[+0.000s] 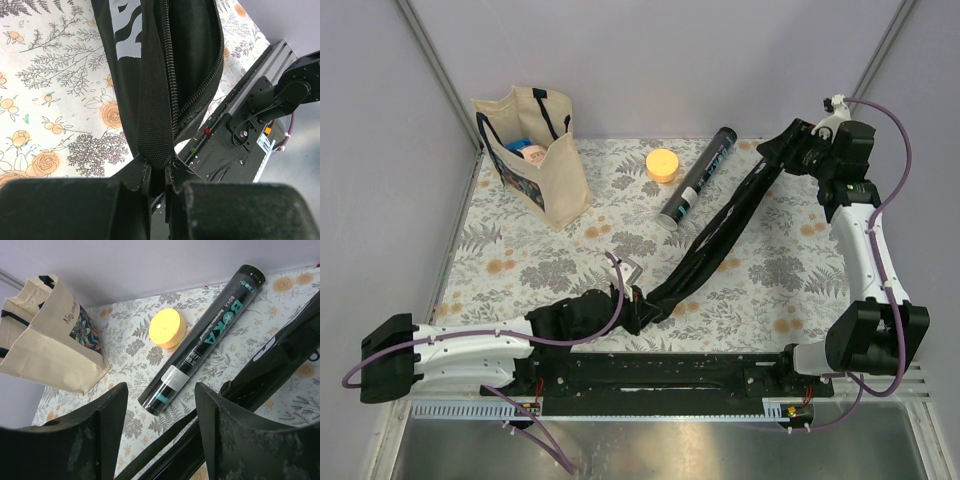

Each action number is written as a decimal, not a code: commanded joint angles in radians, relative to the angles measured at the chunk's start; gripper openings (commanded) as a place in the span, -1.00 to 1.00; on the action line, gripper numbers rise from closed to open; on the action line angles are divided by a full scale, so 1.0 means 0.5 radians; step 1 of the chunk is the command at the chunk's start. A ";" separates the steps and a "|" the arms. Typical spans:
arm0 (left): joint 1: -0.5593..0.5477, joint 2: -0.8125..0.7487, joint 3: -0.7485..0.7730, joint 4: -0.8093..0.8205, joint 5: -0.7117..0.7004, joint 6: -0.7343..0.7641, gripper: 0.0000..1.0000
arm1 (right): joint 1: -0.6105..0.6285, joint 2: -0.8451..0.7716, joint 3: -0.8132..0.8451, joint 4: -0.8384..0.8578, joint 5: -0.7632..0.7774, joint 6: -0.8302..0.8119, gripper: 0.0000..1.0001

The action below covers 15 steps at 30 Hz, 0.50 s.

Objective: Pack up the badminton gear

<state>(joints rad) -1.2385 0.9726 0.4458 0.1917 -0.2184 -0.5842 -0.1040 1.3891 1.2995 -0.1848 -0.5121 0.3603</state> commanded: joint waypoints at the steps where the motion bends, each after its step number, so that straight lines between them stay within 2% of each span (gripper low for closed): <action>1: 0.023 -0.064 0.059 0.126 0.124 -0.040 -1.00 | -0.004 0.014 0.061 0.032 0.143 -0.036 0.28; 5: 0.032 -0.089 0.069 0.086 0.148 -0.056 -1.00 | -0.083 -0.066 -0.049 0.200 0.272 -0.300 0.21; 8: 0.044 -0.104 0.090 0.016 0.158 -0.059 -1.00 | -0.242 -0.014 -0.065 0.348 0.123 -0.395 0.15; 10: 0.053 -0.123 0.099 -0.012 0.167 -0.059 -1.00 | -0.347 0.074 -0.007 0.348 0.010 -0.341 0.12; 13: 0.062 -0.156 0.093 -0.021 0.164 -0.047 -1.00 | -0.531 0.246 0.113 0.348 -0.389 -0.022 0.00; 15: 0.075 -0.172 0.084 -0.024 0.155 -0.043 -1.00 | -0.614 0.381 0.193 0.458 -0.717 0.205 -0.01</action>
<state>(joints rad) -1.2118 0.9253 0.4458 0.1440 -0.1722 -0.5846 -0.3367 1.4754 1.3064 -0.0631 -0.5793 0.2844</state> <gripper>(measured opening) 0.105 0.502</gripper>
